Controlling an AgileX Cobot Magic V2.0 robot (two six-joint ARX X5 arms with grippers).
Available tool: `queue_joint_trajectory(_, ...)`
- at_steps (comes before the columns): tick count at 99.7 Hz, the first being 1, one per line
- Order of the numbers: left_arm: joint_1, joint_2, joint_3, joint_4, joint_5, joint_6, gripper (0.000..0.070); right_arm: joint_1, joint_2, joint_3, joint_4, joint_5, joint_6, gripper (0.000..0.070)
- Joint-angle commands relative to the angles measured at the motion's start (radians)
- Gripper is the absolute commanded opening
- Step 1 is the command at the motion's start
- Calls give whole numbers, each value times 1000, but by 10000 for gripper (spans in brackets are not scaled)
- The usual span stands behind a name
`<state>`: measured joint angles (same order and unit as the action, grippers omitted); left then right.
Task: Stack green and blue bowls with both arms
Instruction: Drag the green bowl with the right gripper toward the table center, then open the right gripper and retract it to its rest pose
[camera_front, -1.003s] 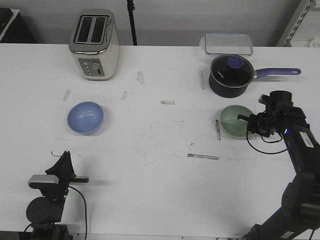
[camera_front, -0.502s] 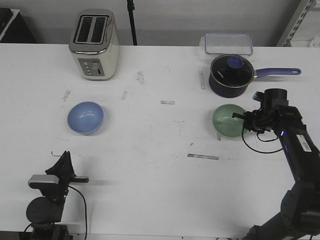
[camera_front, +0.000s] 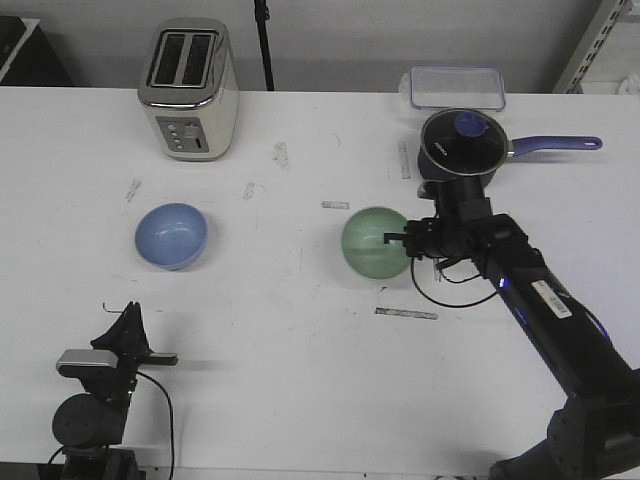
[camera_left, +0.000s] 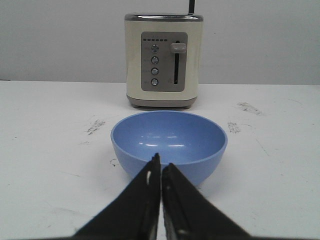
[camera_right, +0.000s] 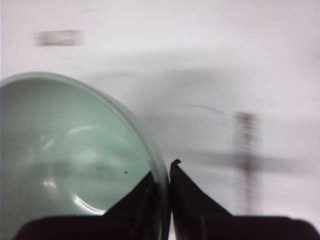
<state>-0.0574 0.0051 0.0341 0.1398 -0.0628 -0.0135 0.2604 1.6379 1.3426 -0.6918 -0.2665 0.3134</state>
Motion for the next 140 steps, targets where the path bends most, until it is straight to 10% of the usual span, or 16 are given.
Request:
queue_joint_trajectory(1,-2,-2,-22,12,1,2,3,56,9,11,29,-5,67,6)
queue_joint_trajectory(34,-2,-2,-22,12,1,2,3,208,78,11,61,65,271,6)
queue_joint_trajectory(105,-2,-2,-22,12,0,2,3,241,164,11,115,109,281,12)
queue_joint_trajectory(127,-2,-2,-22,13,1,2,3,245,151,11,118,111,281,261)
queue_joint_trajectory(140,-2,-2,-22,12,1,2,3,244,119,11,125,116,279,288)
